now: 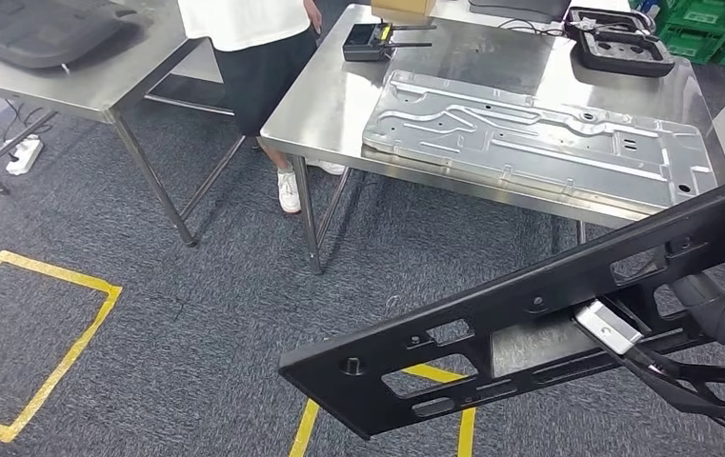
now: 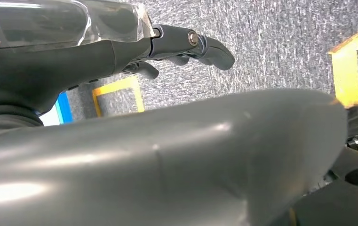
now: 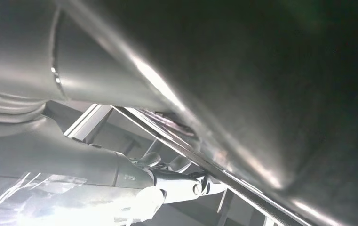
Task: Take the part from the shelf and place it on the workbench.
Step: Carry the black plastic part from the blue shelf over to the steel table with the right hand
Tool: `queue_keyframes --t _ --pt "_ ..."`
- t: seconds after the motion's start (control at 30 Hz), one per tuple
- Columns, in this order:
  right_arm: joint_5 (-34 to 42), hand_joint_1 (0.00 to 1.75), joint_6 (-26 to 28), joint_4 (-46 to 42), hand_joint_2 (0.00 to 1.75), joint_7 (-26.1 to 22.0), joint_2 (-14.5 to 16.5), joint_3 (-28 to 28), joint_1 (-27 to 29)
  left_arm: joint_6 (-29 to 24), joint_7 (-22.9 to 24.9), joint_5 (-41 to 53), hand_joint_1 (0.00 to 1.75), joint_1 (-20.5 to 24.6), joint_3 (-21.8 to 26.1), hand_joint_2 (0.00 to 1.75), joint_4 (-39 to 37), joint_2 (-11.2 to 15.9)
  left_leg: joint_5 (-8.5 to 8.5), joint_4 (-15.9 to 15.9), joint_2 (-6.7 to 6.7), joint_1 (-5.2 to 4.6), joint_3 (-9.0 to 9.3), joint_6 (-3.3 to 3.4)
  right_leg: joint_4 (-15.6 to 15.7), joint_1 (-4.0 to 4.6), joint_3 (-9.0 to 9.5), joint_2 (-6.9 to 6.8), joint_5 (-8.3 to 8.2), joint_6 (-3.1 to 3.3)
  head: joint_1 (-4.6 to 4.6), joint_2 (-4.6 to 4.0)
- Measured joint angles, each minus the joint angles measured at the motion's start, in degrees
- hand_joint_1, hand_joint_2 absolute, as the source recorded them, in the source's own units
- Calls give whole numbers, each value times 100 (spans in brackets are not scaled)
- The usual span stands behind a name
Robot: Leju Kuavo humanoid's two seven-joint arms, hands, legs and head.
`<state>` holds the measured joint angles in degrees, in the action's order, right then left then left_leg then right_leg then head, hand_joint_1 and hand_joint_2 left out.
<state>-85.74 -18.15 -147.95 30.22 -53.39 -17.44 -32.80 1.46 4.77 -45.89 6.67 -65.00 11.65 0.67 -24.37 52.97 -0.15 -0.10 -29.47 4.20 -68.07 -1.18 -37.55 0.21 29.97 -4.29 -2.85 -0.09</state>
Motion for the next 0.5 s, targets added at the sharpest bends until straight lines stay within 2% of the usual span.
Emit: queue_keyframes --t 0.03,0.07,0.1,0.13,0.27,0.3,0.33,0.4,0.43,0.47,0.5 --pt "3 0 -19 0 0 -12 -1 0 -9 4 -1 -1 0 0 0 0 0 -4 -33 0 -3 6 53 -18 449 -3 188 -12 -273 5 1 0" --pt "7 0 -39 1 0 -20 -2 -1 -22 4 -2 -1 0 4 1 0 0 -7 -65 -2 -5 0 100 -41 877 9 379 -25 -462 9 0 0" --pt "19 0 -65 1 0 -20 -2 -2 -47 4 -2 -1 0 11 1 0 0 -10 -97 1 -6 -8 131 -68 1204 18 524 -30 -584 28 -1 0" --pt "33 0 -93 1 0 -11 -3 -5 -77 4 -1 -1 0 18 1 0 0 -13 -122 -1 -6 -18 152 -95 1423 30 620 -30 -641 52 -2 0" --pt "163 0 -212 0 0 139 -7 -26 -229 9 44 -7 0 25 0 0 0 -14 -227 63 17 -14 134 -199 1488 30 656 29 -603 187 -8 0" --pt "184 0 -222 0 0 175 -10 -27 -273 10 49 -14 0 26 0 0 0 -14 -333 268 19 -7 36 -230 1497 19 674 39 -598 219 -9 0" --pt "207 0 -226 0 0 204 -13 -30 -307 10 49 -22 0 28 0 0 0 -14 -484 609 17 1 -141 -256 1501 11 691 46 -588 247 -11 0" --pt "254 0 -226 0 0 252 -14 -52 -331 10 38 -37 0 26 0 0 0 -14 -798 1515 15 5 -649 -283 1501 16 716 78 -561 287 -14 0" --pt "289 0 -225 0 0 277 -14 -66 -332 11 15 -58 0 20 1 0 0 -14 -846 1822 14 6 -856 -283 1500 19 732 105 -546 298 -15 0" --pt "320 0 -223 0 0 305 -15 -78 -336 11 -21 -95 0 11 7 0 0 -13 -781 1916 11 5 -962 -275 1500 23 755 140 -529 305 -15 0" --pt "352 0 -222 0 0 335 -17 -82 -345 11 -67 -137 0 3 19 0 0 -8 -600 1752 -1 0 -944 -256 1500 28 786 178 -510 304 -14 0"
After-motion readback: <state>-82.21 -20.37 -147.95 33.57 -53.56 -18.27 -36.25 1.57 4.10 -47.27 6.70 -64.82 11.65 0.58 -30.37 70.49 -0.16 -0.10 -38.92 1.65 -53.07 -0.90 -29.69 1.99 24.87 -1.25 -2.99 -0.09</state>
